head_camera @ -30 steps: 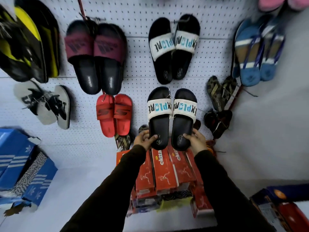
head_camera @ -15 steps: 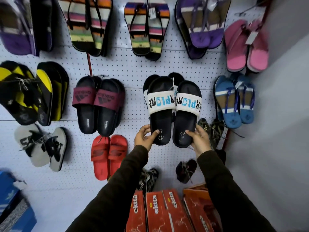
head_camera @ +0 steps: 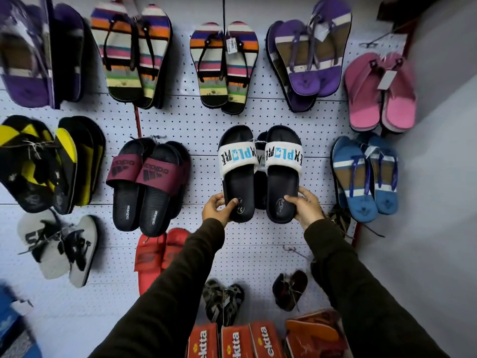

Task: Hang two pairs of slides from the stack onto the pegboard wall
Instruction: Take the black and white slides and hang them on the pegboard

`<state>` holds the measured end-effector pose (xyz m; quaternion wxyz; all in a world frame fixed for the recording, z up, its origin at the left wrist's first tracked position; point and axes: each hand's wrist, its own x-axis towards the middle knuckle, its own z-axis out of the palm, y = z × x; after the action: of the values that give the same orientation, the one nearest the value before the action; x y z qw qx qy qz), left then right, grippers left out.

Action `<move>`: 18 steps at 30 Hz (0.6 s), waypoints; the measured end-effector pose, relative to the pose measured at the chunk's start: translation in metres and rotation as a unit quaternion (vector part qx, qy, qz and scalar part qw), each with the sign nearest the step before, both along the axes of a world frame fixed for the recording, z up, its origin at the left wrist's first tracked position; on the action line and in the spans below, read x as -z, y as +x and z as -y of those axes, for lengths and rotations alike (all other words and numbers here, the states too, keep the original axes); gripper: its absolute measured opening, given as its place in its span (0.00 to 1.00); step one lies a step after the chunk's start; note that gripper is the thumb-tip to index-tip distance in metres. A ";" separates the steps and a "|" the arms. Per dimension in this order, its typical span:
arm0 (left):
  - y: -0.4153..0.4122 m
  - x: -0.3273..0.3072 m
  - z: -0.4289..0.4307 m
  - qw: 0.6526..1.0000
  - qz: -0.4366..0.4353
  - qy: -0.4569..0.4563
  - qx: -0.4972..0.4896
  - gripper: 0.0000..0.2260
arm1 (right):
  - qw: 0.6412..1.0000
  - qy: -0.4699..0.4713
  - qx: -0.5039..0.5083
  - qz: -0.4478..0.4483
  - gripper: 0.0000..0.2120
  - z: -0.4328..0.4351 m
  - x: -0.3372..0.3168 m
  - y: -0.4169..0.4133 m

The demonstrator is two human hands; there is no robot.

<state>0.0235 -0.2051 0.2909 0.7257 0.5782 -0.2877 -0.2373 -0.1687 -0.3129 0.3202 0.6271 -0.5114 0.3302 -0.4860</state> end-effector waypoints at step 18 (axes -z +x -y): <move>-0.019 -0.024 0.020 0.836 0.527 0.007 -0.149 0.27 | 0.806 -0.503 0.112 -0.291 0.29 0.010 0.006 0.039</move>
<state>0.0041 -0.2255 0.3154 0.4866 0.6568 -0.5354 0.2126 -0.1300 -0.3224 0.3139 0.0974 -0.8320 0.2612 -0.4796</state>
